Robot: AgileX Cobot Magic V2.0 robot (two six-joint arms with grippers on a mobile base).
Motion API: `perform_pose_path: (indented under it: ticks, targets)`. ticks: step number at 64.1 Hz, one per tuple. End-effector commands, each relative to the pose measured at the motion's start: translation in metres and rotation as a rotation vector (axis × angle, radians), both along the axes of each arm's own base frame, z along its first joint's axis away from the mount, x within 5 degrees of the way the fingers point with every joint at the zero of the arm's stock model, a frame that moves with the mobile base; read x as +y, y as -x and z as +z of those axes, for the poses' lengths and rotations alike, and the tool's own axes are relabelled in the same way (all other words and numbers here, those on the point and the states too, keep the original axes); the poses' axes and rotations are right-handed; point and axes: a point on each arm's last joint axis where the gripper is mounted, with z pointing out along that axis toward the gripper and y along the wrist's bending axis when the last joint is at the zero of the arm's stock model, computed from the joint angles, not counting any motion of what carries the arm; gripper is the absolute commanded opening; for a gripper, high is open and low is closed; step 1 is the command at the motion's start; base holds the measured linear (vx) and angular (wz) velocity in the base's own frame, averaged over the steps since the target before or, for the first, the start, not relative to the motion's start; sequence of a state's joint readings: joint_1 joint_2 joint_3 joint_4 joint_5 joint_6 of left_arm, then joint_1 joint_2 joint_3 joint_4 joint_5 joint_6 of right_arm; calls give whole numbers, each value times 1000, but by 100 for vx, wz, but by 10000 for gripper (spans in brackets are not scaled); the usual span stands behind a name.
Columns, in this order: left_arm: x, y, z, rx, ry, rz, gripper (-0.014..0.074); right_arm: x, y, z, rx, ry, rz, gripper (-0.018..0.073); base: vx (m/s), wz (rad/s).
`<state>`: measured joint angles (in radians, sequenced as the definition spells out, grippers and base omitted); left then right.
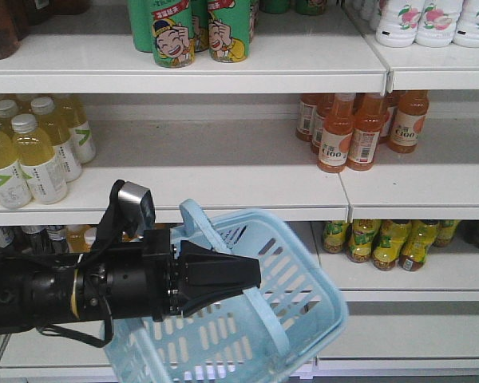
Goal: Place coke in basket with both arms
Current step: 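Lift the light-blue basket off the shelf with the left gripper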
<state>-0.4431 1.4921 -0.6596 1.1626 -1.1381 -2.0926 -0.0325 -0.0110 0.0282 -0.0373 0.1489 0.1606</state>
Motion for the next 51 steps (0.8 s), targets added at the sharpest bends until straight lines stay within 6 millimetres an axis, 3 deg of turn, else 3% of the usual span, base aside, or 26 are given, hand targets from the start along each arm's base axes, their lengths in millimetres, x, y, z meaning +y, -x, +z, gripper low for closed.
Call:
perform_pose_path:
  ticks: [1,15,51]
  targets:
    - [0,29,48,-96,250,-177,-8,0,0,5,-80,17,-4,-5,0,0]
    - [3,45,66,-162,280,-204,-8,0,0,5,-80,17,-4,-5,0,0]
    - [3,48,64,-173,256,-225,-8,0,0,5,-80,17,-4,-5,0,0]
